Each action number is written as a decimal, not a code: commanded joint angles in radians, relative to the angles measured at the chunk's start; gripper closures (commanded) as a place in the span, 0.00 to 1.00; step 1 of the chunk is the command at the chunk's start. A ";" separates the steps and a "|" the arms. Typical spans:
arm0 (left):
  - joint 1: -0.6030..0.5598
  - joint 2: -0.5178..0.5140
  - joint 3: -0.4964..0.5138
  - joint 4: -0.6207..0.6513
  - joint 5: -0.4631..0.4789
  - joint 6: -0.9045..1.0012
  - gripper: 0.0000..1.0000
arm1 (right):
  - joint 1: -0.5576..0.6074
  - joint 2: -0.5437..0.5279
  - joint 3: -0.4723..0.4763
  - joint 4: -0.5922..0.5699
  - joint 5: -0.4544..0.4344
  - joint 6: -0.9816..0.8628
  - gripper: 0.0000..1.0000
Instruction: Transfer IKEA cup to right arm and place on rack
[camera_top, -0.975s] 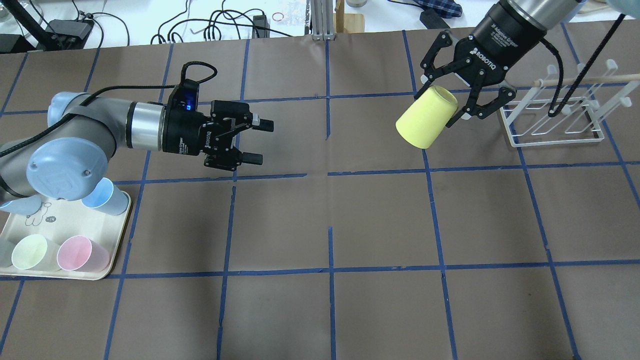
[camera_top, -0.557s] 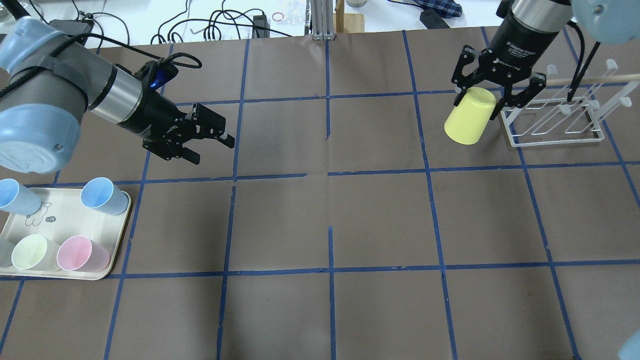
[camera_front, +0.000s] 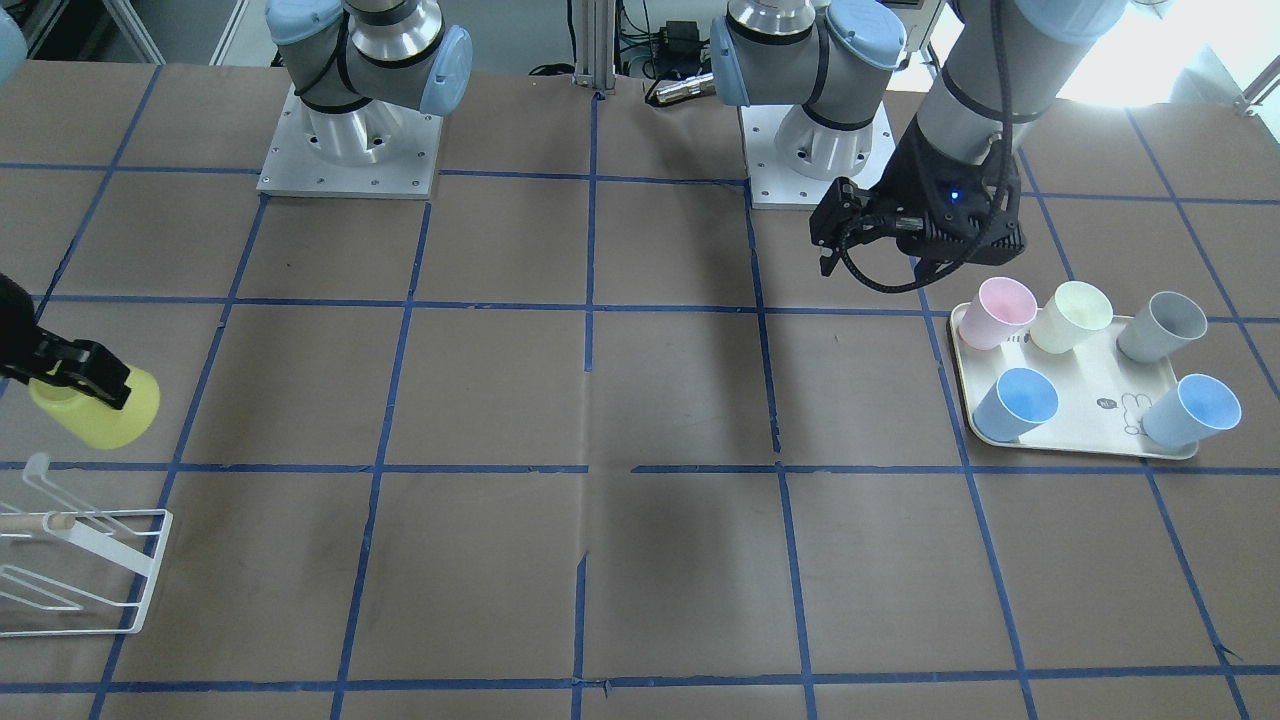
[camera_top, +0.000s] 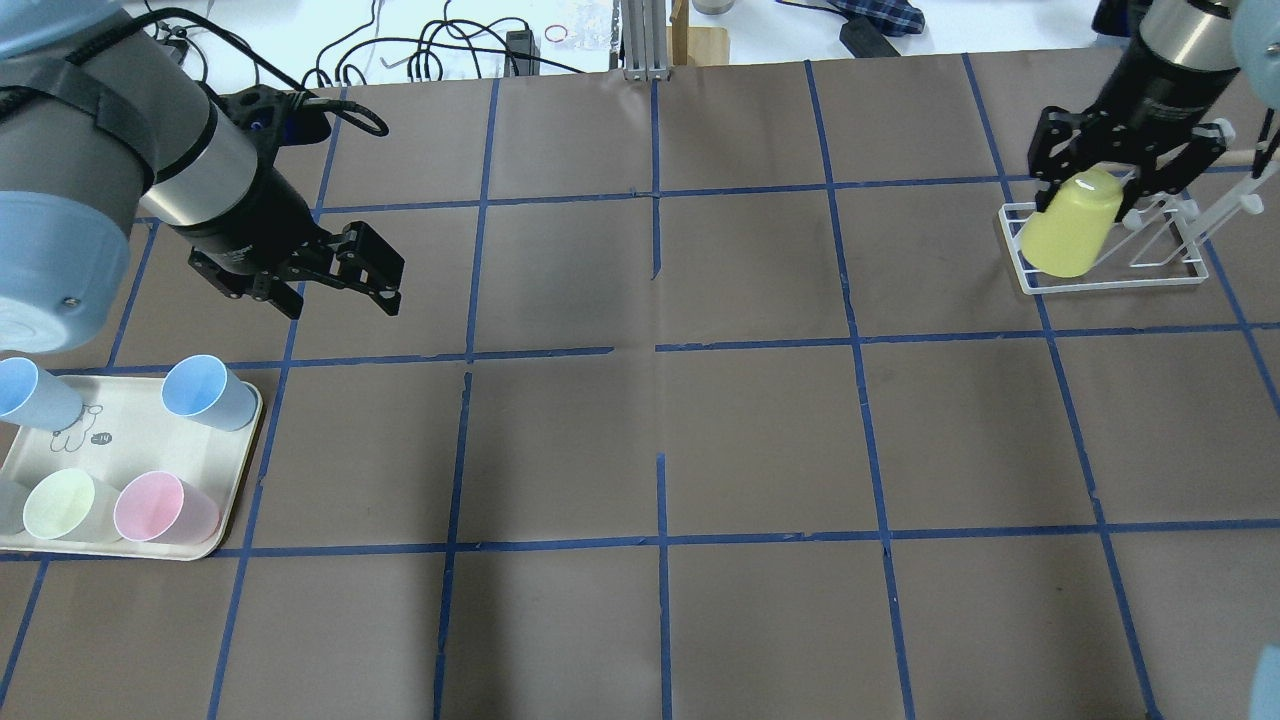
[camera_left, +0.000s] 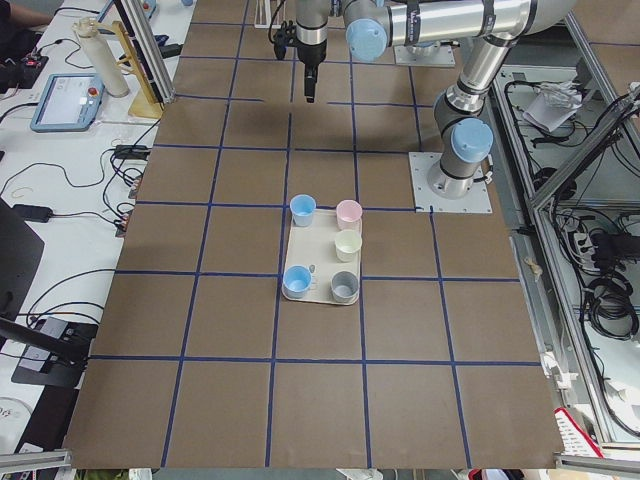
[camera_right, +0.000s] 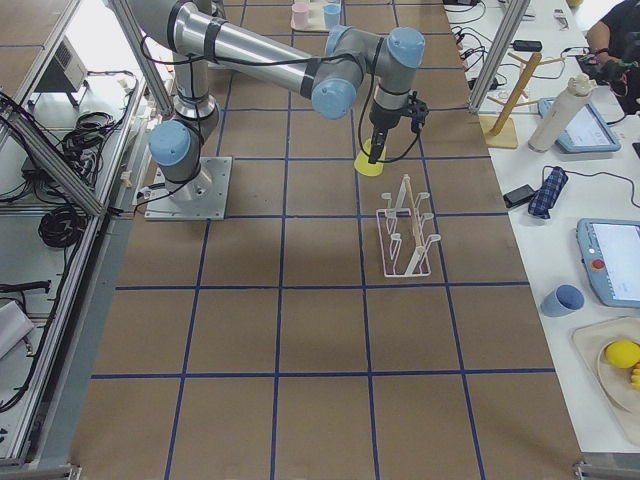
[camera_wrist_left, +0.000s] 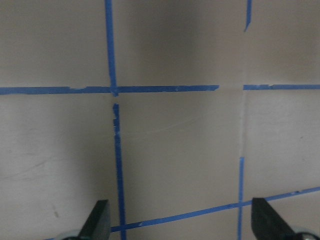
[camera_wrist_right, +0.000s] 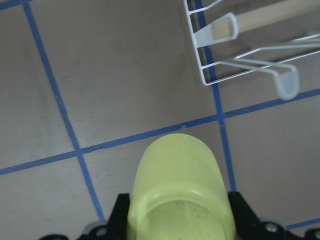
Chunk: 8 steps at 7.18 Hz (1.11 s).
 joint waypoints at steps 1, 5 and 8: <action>-0.034 -0.013 0.155 -0.121 0.077 -0.139 0.00 | -0.046 0.037 -0.002 -0.137 -0.022 -0.131 0.81; -0.048 0.015 0.138 -0.121 0.022 -0.141 0.00 | -0.043 0.068 -0.007 -0.159 -0.017 -0.131 0.80; -0.049 0.029 0.144 -0.106 0.004 -0.141 0.00 | -0.041 0.097 -0.002 -0.161 -0.008 -0.131 0.76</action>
